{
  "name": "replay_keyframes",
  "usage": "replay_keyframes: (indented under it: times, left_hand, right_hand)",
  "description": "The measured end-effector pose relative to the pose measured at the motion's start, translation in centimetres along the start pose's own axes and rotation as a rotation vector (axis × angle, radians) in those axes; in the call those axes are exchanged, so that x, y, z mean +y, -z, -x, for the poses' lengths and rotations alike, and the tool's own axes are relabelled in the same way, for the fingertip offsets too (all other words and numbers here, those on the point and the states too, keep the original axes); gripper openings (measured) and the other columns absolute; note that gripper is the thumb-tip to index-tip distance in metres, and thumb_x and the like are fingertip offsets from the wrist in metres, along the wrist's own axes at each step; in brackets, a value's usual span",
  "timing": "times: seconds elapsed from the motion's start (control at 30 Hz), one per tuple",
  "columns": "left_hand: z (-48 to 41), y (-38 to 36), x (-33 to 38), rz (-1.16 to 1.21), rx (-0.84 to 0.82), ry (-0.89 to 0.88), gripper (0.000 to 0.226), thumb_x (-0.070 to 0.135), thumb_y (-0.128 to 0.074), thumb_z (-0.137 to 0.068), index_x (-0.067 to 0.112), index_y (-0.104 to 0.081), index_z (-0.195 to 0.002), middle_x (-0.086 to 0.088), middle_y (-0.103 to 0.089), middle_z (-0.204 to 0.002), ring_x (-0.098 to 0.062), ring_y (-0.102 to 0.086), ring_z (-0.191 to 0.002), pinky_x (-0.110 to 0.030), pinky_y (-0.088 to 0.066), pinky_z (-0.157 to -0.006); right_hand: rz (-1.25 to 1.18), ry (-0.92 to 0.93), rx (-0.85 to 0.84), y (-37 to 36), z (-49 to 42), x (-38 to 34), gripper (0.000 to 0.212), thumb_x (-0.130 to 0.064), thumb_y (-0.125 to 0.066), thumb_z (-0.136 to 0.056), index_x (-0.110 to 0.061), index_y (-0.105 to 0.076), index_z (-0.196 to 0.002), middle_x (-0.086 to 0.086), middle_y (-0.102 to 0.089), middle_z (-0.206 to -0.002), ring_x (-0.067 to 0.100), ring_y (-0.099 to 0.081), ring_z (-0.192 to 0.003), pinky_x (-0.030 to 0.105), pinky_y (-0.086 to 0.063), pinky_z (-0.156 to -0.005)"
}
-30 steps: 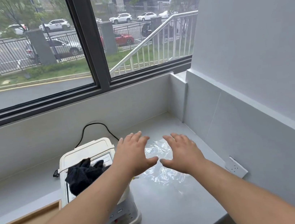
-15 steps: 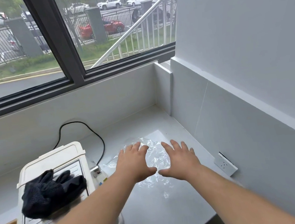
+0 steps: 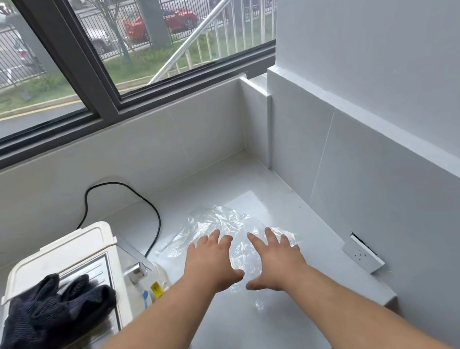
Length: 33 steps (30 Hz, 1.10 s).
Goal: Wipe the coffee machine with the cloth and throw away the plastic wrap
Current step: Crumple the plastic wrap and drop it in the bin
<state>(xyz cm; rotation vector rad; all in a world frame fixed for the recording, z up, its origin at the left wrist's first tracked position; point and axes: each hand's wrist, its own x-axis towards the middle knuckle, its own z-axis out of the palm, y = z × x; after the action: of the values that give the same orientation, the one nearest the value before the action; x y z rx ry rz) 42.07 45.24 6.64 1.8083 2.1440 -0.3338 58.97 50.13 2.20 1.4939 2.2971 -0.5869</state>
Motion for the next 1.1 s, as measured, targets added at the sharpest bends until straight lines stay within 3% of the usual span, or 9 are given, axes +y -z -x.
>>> replay_keyframes:
  times: [0.23,0.43,0.5,0.57,0.63,0.73,0.83,0.93,1.1]
  left_hand:
    - [0.0,-0.8,0.4,-0.008,-0.033,-0.003,0.092,0.063,-0.066,-0.081,0.033,-0.029,-0.159,-0.002,-0.017,-0.174,-0.027,-0.023,-0.155,-0.051,-0.024,-0.124]
    - [0.3,-0.8,0.5,-0.015,-0.027,-0.006,0.09,0.059,-0.067,-0.082,0.033,-0.029,-0.159,-0.002,-0.018,-0.173,-0.026,-0.024,-0.155,-0.047,-0.026,-0.124]
    - [0.3,-0.8,0.5,-0.013,-0.031,-0.008,0.091,0.058,-0.069,-0.082,0.035,-0.028,-0.159,-0.002,-0.017,-0.173,-0.026,-0.024,-0.155,-0.047,-0.026,-0.124]
    - [0.4,-0.7,0.5,-0.002,-0.039,-0.007,0.092,0.058,-0.071,-0.08,0.037,-0.028,-0.159,-0.002,-0.017,-0.173,-0.027,-0.025,-0.155,-0.047,-0.028,-0.123]
    - [0.6,-0.5,0.6,0.03,-0.036,-0.009,0.093,0.06,-0.072,-0.079,0.038,-0.028,-0.159,0.0,-0.018,-0.173,-0.028,-0.028,-0.153,-0.046,-0.03,-0.122]
    - [1.2,-0.1,1.2,0.149,0.012,-0.021,0.089,0.059,-0.071,-0.078,0.04,-0.032,-0.156,0.005,-0.029,-0.168,-0.026,-0.04,-0.145,-0.043,-0.042,-0.113]
    - [1.6,0.6,2.1,0.312,0.046,-0.049,0.072,0.058,-0.068,-0.079,0.04,-0.043,-0.144,0.011,-0.043,-0.154,-0.021,-0.056,-0.121,-0.036,-0.051,-0.088]
    - [2.2,1.6,3.2,0.501,0.018,-0.069,0.055,0.057,-0.065,-0.08,0.037,-0.047,-0.128,0.007,-0.055,-0.132,-0.018,-0.061,-0.087,-0.031,-0.044,-0.065]
    - [4.1,3.7,4.9,0.762,0.001,-0.121,0.035,0.041,-0.063,-0.074,0.03,-0.043,-0.101,0.002,-0.063,-0.087,-0.016,-0.053,-0.062,-0.031,-0.041,-0.053]
  right_hand:
    - [-0.011,0.019,-0.058,-1.5,-0.7,0.3,0.112,-0.064,-0.073,-0.079,-0.041,-0.002,-0.163,0.013,-0.012,-0.171,0.039,-0.035,-0.145,0.049,-0.043,-0.111]
    - [-0.096,0.048,-0.052,-2.1,-0.5,0.9,0.07,-0.015,-0.053,-0.093,-0.035,-0.031,-0.156,0.007,-0.051,-0.143,0.032,-0.057,-0.125,0.04,-0.051,-0.093]
    - [-0.266,0.035,-0.031,-1.9,-0.4,1.1,0.06,-0.008,-0.046,-0.09,-0.037,-0.051,-0.143,0.001,-0.059,-0.137,0.027,-0.062,-0.117,0.033,-0.05,-0.081]
    - [-0.551,-0.006,-0.014,-1.5,-0.1,1.2,0.05,-0.006,-0.041,-0.086,-0.039,-0.068,-0.113,-0.002,-0.069,-0.117,0.023,-0.066,-0.099,0.03,-0.049,-0.072]
    - [-0.828,-0.032,0.018,-0.7,0.1,1.3,0.043,-0.002,-0.042,-0.085,-0.033,-0.071,-0.086,-0.003,-0.073,-0.096,0.022,-0.065,-0.082,0.028,-0.047,-0.067]
    - [-1.159,-0.086,0.053,0.8,1.2,1.3,0.045,0.003,-0.043,-0.082,-0.028,-0.07,-0.066,-0.006,-0.069,-0.076,0.017,-0.057,-0.068,0.027,-0.043,-0.061]
    - [-1.477,-0.119,0.07,1.9,2.3,1.2,0.046,0.011,-0.036,-0.083,-0.02,-0.064,-0.064,0.003,-0.063,-0.068,0.02,-0.057,-0.06,0.029,-0.048,-0.06]
    - [-1.784,-0.134,0.1,3.1,3.9,0.9,0.04,0.014,-0.033,-0.087,-0.011,-0.058,-0.069,0.013,-0.064,-0.07,0.026,-0.064,-0.059,0.033,-0.056,-0.056]
    - [-1.977,-0.214,0.267,4.4,7.0,-0.1,0.025,0.004,-0.042,-0.092,-0.01,-0.063,-0.092,0.014,-0.067,-0.083,0.028,-0.064,-0.065,0.032,-0.047,-0.055]
